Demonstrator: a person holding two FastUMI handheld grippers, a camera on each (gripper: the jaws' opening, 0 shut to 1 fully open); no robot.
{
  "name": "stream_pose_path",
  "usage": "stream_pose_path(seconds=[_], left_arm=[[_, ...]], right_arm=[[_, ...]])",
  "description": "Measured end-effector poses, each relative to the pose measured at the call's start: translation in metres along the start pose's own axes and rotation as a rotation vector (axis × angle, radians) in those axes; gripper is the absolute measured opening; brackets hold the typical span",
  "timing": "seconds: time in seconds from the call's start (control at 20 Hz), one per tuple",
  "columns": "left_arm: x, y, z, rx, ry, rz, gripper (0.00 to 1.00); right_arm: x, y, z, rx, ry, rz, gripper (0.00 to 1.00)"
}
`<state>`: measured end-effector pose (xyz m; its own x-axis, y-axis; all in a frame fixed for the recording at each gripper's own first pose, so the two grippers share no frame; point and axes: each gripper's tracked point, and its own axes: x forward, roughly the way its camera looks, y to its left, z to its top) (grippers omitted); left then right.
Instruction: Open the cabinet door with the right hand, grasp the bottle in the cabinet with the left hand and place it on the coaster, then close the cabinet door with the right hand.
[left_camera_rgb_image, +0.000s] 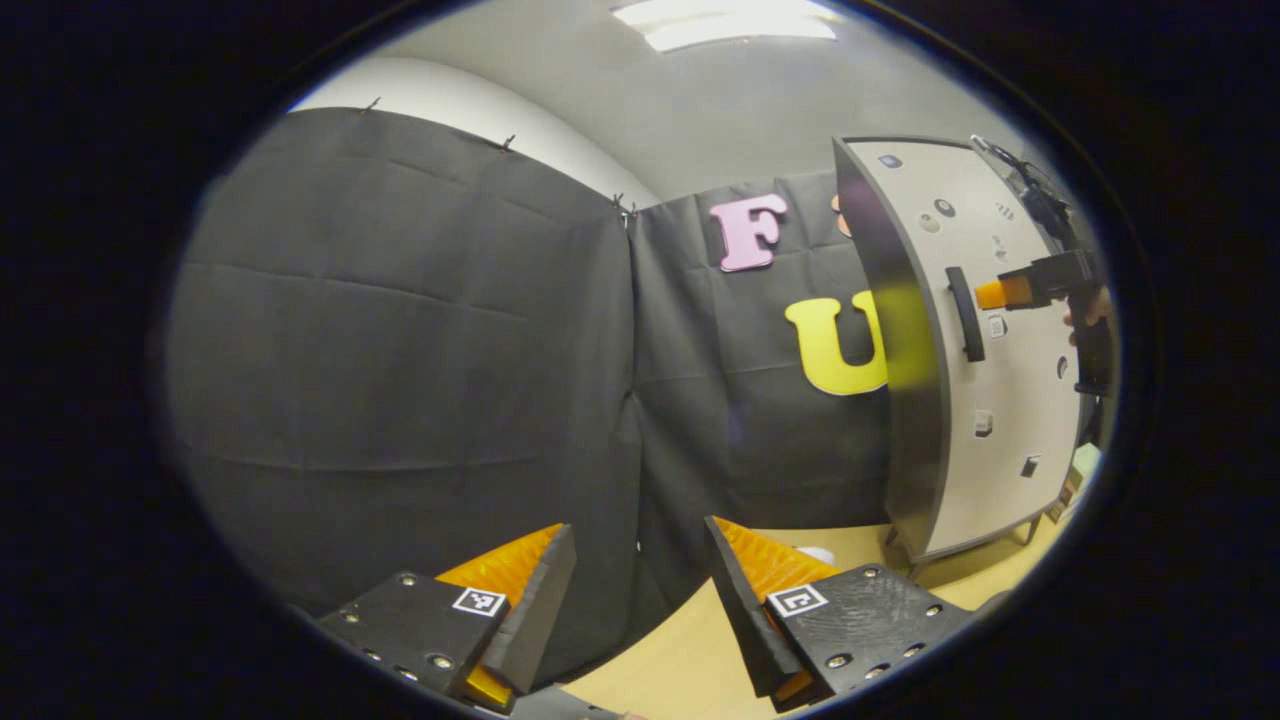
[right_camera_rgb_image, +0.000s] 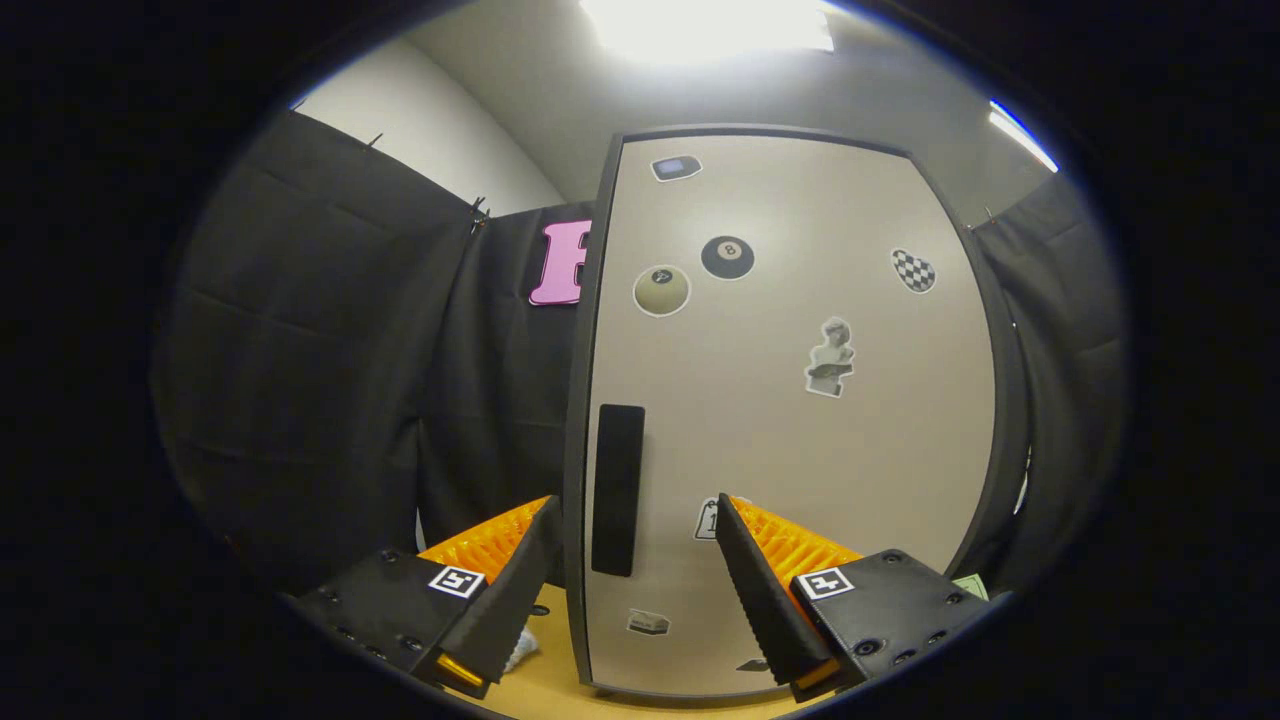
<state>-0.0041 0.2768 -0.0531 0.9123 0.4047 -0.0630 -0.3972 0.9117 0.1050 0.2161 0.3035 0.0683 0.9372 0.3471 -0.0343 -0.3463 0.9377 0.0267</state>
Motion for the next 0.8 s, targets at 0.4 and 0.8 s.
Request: stream_pose_path(seconds=[0.4, 0.8], left_arm=[[0.012, 0.031, -0.019, 0.012, 0.017, 0.037, 0.77], [0.017, 0.04, -0.024, -0.002, 0.024, 0.047, 0.79]], right_arm=[[0.053, 0.011, -0.03, 0.045, 0.15, -0.025, 0.75], [0.065, 0.014, -0.032, 0.101, 0.193, -0.024, 0.32]])
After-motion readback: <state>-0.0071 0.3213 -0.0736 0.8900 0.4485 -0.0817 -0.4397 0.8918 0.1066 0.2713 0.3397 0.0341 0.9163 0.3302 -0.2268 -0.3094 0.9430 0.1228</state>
